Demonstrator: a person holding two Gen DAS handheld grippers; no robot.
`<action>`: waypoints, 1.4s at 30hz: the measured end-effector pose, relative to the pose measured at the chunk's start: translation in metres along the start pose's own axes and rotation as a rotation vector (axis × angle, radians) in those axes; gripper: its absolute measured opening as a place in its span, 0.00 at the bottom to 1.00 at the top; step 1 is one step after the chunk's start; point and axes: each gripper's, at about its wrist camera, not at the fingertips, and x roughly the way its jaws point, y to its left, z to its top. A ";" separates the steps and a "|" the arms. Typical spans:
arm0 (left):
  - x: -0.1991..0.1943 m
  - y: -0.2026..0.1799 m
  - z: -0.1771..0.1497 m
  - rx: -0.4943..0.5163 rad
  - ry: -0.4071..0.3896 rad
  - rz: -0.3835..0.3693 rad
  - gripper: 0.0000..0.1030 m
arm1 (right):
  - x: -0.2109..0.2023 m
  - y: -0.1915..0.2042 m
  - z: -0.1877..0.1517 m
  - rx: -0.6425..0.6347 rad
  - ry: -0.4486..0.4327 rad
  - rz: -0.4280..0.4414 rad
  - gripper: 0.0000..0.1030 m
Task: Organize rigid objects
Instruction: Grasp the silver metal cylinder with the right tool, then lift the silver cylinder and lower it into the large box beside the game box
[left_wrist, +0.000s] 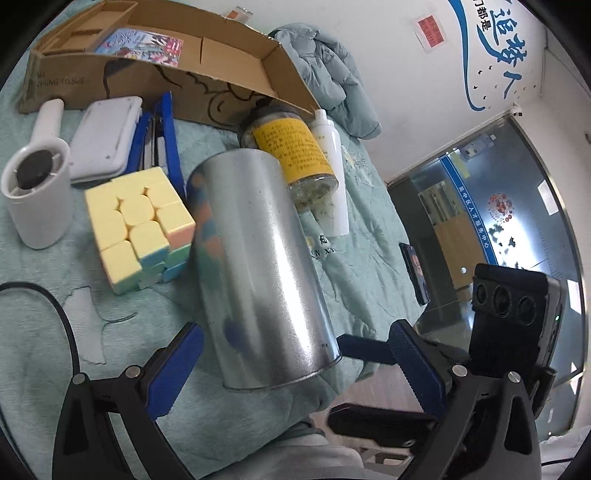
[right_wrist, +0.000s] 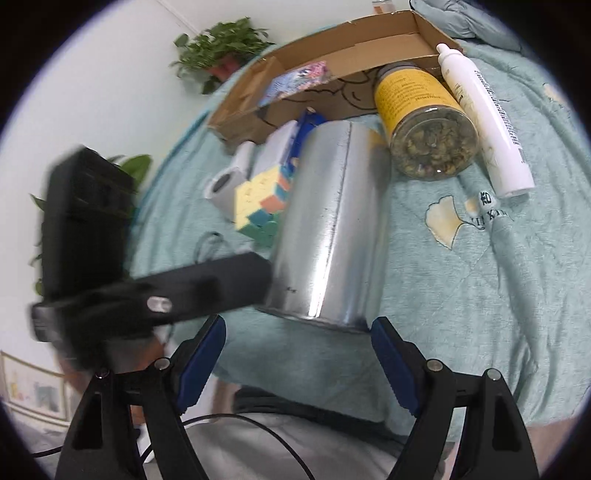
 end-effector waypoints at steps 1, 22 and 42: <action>0.002 0.002 0.003 -0.008 0.008 0.007 0.93 | -0.003 -0.001 0.002 -0.005 -0.007 -0.005 0.79; 0.018 0.046 0.022 -0.106 0.075 -0.018 0.77 | 0.044 -0.018 0.029 0.037 0.043 0.031 0.85; -0.057 -0.030 0.039 0.140 -0.131 0.013 0.76 | -0.004 0.061 0.048 -0.150 -0.183 -0.087 0.84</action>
